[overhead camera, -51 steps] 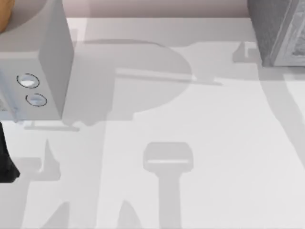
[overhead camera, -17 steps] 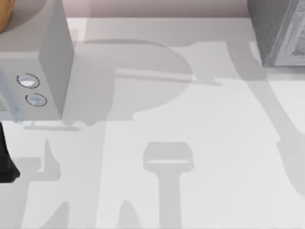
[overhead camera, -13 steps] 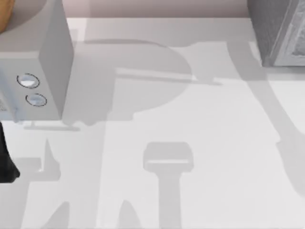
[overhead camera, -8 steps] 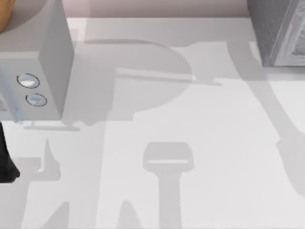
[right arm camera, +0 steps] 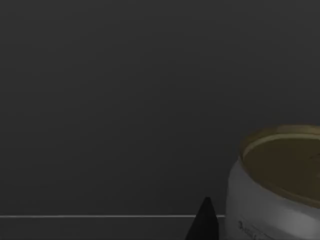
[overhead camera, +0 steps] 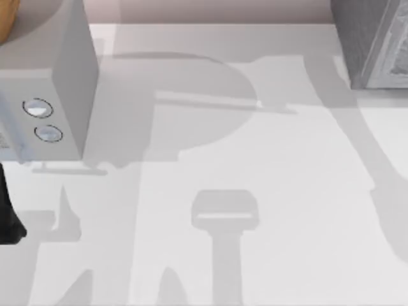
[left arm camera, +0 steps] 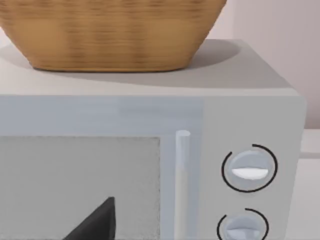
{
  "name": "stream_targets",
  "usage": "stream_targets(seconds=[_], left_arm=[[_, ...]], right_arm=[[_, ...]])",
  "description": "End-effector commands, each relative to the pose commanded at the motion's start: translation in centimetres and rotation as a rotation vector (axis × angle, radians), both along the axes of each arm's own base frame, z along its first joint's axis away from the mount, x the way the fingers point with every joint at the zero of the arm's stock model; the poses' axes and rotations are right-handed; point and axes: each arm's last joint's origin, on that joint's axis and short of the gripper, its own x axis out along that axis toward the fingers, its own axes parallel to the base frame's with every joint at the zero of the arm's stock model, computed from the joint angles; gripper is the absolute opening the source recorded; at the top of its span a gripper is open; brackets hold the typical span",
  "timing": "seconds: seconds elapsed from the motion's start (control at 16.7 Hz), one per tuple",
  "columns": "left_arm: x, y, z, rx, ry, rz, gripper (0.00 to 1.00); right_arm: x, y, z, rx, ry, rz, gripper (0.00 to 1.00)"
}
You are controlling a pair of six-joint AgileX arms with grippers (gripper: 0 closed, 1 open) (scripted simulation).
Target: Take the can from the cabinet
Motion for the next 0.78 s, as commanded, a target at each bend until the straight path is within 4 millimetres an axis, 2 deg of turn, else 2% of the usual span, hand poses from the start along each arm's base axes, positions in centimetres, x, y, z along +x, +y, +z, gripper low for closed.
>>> stream_targets(seconds=[0.18,0.42,0.6,0.66,0.78], left_arm=[[0.0,0.0,0.0,0.0,0.0,0.0,1.0],[0.0,0.0,0.0,0.0,0.0,0.0,1.0],[0.0,0.0,0.0,0.0,0.0,0.0,1.0],[0.0,0.0,0.0,0.0,0.0,0.0,1.0],[0.0,0.0,0.0,0.0,0.0,0.0,1.0]], right_arm=[[-2.7,0.4,1.5,0.002,-0.005,-0.013,0.0],[-10.2,0.9,4.4,0.003,-0.008,-0.013,0.0],[-15.7,0.4,5.7,0.003,-0.006,-0.004,0.0],[-16.9,0.3,5.8,0.002,-0.004,-0.001,0.0],[-17.9,0.2,5.9,0.0,0.001,0.001,0.0]])
